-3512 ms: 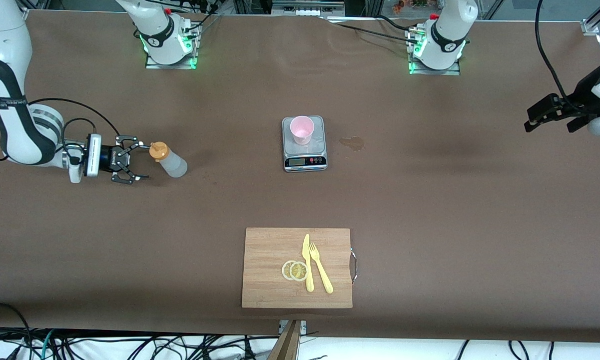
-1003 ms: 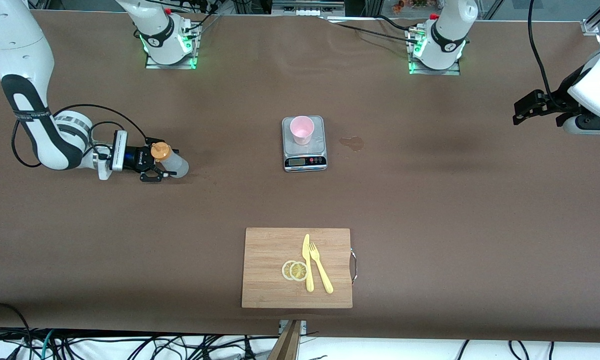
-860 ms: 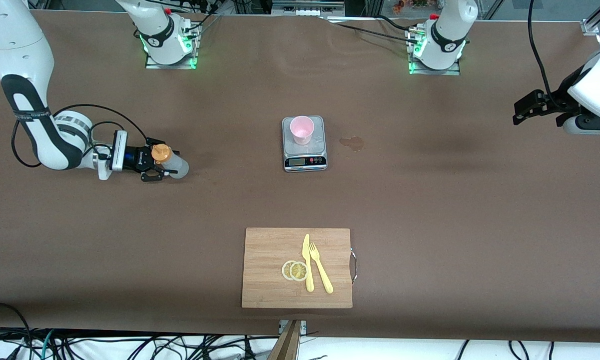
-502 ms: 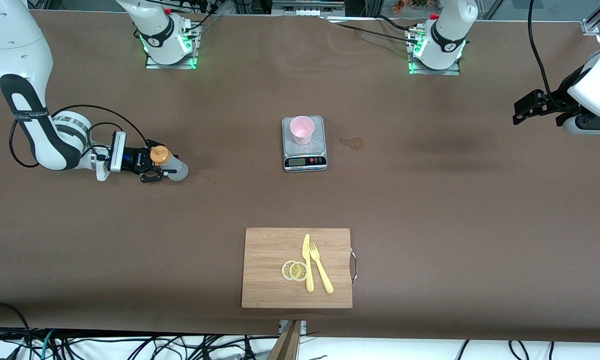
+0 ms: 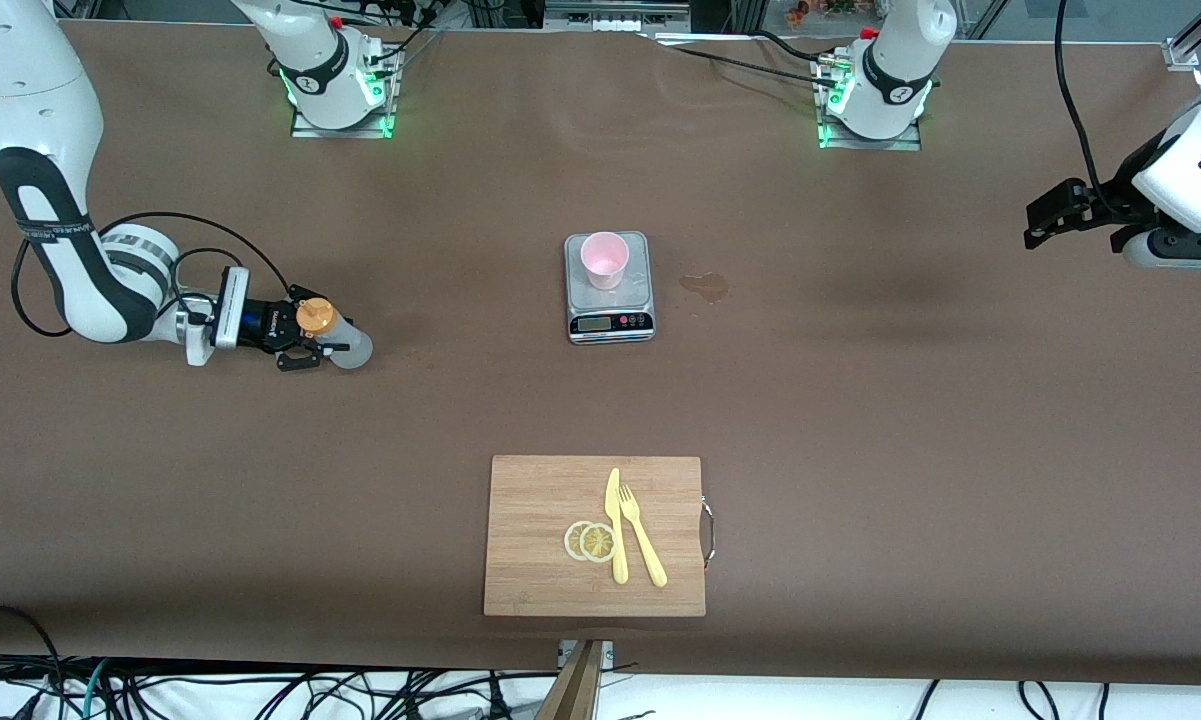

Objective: Add sauce to pink cup with both arms
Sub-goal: 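Close the right gripper around the squeeze bottle body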

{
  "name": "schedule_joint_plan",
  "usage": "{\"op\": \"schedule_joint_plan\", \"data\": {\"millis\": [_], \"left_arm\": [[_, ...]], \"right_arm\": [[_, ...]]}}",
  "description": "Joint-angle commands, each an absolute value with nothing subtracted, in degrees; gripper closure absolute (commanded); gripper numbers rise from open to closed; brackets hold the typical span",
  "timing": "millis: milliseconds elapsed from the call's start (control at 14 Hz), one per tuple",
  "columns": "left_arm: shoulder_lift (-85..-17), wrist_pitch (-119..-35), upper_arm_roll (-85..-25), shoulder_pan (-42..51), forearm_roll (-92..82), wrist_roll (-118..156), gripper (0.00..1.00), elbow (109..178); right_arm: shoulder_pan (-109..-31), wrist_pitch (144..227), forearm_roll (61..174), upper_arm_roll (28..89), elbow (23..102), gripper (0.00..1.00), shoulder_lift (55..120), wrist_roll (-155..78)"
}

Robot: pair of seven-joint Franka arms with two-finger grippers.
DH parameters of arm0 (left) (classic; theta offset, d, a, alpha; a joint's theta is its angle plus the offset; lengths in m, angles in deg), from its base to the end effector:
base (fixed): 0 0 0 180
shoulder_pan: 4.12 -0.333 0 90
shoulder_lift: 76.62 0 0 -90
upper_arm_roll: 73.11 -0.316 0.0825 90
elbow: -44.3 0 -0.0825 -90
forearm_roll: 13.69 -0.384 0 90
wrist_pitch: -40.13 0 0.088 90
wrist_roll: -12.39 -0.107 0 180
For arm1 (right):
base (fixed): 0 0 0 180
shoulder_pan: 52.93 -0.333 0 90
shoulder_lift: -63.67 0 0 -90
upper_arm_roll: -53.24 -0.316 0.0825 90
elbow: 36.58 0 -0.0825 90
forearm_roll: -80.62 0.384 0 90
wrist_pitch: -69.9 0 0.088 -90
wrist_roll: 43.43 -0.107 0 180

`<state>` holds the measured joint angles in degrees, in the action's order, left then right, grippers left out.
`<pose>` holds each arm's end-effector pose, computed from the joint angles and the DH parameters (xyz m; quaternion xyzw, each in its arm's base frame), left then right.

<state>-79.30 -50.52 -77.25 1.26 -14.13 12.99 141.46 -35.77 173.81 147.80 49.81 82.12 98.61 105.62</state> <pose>0.5375 -0.0100 0.5921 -0.9994 0.0058 0.0334 0.0027 0.5184 -0.0466 0.1267 -0.6022 -0.5597 -0.3883 0.4163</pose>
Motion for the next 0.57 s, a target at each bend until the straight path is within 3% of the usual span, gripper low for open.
{"op": "schedule_joint_plan", "data": {"millis": [0,502], "left_arm": [[-78.91,-49.17,-77.15,1.59,-16.06,12.04,0.00,140.01],[-78.91,-49.17,-77.15,1.50,-16.06,12.04,0.00,140.01]], "right_arm": [[-35.79,175.10,148.04,49.81,81.89,0.62,96.11,102.74],[-41.32,180.37,146.46,49.73,81.89,0.61,89.61,91.94]]}}
